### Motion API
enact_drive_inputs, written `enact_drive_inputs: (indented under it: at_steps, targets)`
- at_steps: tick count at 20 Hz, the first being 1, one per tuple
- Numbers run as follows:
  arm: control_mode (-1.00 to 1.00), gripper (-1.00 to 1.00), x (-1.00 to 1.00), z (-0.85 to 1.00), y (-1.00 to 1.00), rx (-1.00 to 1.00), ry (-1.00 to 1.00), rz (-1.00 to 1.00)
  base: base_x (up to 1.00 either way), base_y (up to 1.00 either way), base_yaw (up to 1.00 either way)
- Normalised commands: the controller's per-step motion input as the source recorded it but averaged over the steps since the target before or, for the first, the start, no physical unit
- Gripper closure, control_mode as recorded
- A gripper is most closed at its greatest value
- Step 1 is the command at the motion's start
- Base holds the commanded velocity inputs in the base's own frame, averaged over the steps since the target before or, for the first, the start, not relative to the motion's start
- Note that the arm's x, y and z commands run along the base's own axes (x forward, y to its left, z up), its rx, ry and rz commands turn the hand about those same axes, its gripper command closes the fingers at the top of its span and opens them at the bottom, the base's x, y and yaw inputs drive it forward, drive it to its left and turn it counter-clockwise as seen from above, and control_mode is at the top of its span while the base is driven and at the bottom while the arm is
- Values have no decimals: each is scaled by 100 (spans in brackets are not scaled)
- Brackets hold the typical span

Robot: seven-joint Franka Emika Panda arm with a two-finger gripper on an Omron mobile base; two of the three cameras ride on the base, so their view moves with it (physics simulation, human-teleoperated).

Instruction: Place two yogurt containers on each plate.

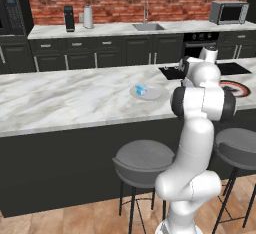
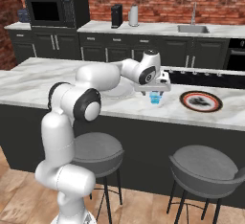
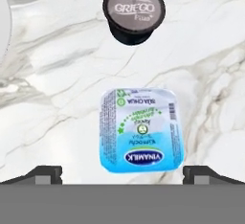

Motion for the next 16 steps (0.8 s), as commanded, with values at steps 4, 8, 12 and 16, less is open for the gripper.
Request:
enact_drive_inputs:
  at_steps: [4, 8, 12, 16]
  targets:
    - [-100, -100, 9, -10, -3, 0, 0, 0, 0, 0, 0]
    - [-100, -100, 8, -10, -4, 0, 0, 0, 0, 0, 0]
    - [-100, -100, 5, -10, -3, 0, 0, 0, 0, 0, 0]
    - [-100, -100, 8, -5, -7, 0, 0, 0, 0, 0, 0]
